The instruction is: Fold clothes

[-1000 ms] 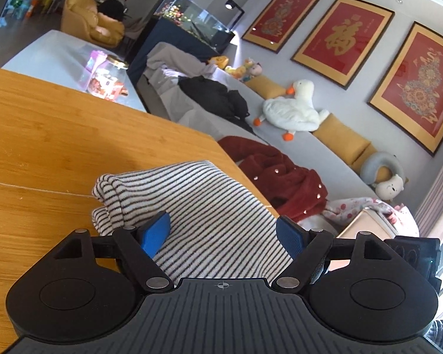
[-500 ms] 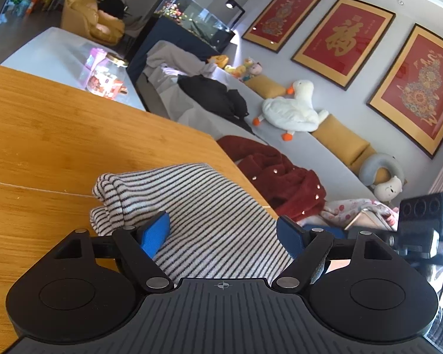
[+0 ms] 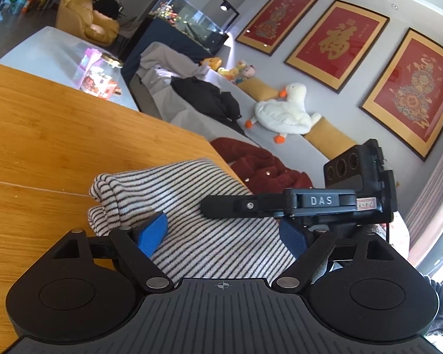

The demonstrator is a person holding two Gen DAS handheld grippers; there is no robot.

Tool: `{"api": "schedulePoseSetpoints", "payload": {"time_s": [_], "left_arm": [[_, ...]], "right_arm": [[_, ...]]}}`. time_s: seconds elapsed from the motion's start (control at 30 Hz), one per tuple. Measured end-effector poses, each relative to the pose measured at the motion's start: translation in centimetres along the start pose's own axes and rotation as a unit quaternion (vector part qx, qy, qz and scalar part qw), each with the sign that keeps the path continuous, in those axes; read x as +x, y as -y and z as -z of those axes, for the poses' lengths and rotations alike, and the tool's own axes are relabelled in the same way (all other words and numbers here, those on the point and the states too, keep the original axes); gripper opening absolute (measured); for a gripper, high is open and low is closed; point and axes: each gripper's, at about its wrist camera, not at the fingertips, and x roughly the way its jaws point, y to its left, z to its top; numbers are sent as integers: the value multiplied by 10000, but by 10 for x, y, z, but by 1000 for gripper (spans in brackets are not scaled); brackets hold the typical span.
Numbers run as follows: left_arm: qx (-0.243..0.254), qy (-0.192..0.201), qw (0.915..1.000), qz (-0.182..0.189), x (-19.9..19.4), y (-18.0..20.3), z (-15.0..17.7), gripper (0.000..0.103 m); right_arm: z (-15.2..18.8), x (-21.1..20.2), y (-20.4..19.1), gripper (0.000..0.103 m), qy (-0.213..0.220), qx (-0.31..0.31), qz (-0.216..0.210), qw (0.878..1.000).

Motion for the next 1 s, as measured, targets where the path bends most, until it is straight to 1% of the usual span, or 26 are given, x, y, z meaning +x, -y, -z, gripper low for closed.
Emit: {"api": "schedulePoseSetpoints", "payload": {"time_s": [0.03, 0.1, 0.13, 0.2, 0.27, 0.33, 0.37, 0.47, 0.53, 0.57, 0.67, 0.77, 0.87, 1.0], "left_arm": [[-2, -2, 10000, 2, 0, 0, 0, 92], [-7, -5, 10000, 6, 1, 0, -1, 92], [-10, -6, 10000, 8, 1, 0, -1, 91], [-14, -9, 10000, 12, 2, 1, -2, 85], [-19, -12, 10000, 16, 2, 1, -3, 85], [-21, -6, 10000, -34, 2, 1, -5, 91], [-22, -2, 10000, -62, 2, 1, -6, 97], [-25, 9, 9999, -145, 2, 0, -8, 97], [-26, 16, 9998, -200, 2, 0, -10, 97], [-27, 20, 9997, -228, 1, 0, -11, 97], [5, 18, 9995, -307, 2, 0, -13, 97], [-42, -4, 9995, -308, 7, -4, -15, 97], [-158, -8, 9994, -313, 10, -9, -18, 96], [-215, -34, 9992, -331, 14, -11, -19, 97]], "right_arm": [[1, -3, 0, 67, 27, -22, 40, 10000], [4, -8, 0, 67, 77, -62, 125, 9999], [5, -7, 4, 67, 54, -22, 232, 9997], [8, -4, 13, 68, 15, 49, 440, 9990], [12, -4, 12, 71, 90, -75, 545, 9984], [16, -4, 10, 74, 166, -200, 650, 9975], [19, -4, 9, 76, 203, -262, 703, 9970], [22, -8, -1, 77, 313, -554, 929, 9936], [23, -14, -12, 77, 401, -842, 1150, 9890], [24, -16, -18, 79, 442, -986, 1253, 9862], [43, -21, -37, 83, 463, -1439, 1284, 9801], [62, -25, -56, 83, 483, -1890, 1312, 9720], [81, -29, -74, 82, 502, -2336, 1337, 9618], [106, -35, -99, 83, 525, -2923, 1367, 9450]]}}
